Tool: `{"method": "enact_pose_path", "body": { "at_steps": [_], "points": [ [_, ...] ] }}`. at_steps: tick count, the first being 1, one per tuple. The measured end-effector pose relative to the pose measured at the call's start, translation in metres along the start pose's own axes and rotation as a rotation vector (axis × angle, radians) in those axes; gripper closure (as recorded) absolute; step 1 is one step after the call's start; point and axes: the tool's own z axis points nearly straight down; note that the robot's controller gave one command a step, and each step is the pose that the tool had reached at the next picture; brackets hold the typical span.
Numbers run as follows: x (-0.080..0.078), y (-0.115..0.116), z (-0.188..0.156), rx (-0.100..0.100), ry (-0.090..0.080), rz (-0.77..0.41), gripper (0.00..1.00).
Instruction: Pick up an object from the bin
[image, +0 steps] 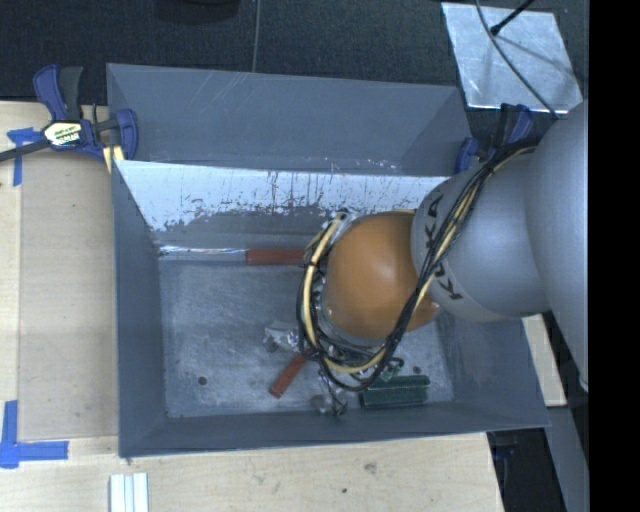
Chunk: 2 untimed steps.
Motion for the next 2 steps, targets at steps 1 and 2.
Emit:
{"method": "enact_pose_path", "body": {
  "at_steps": [1, 2],
  "points": [
    [0.0, 0.0, 0.0, 0.0, 0.0, -0.001, 1.0],
    [-0.003, -0.001, -0.081, 0.004, -0.007, 0.002, 1.0]
  ]
}}
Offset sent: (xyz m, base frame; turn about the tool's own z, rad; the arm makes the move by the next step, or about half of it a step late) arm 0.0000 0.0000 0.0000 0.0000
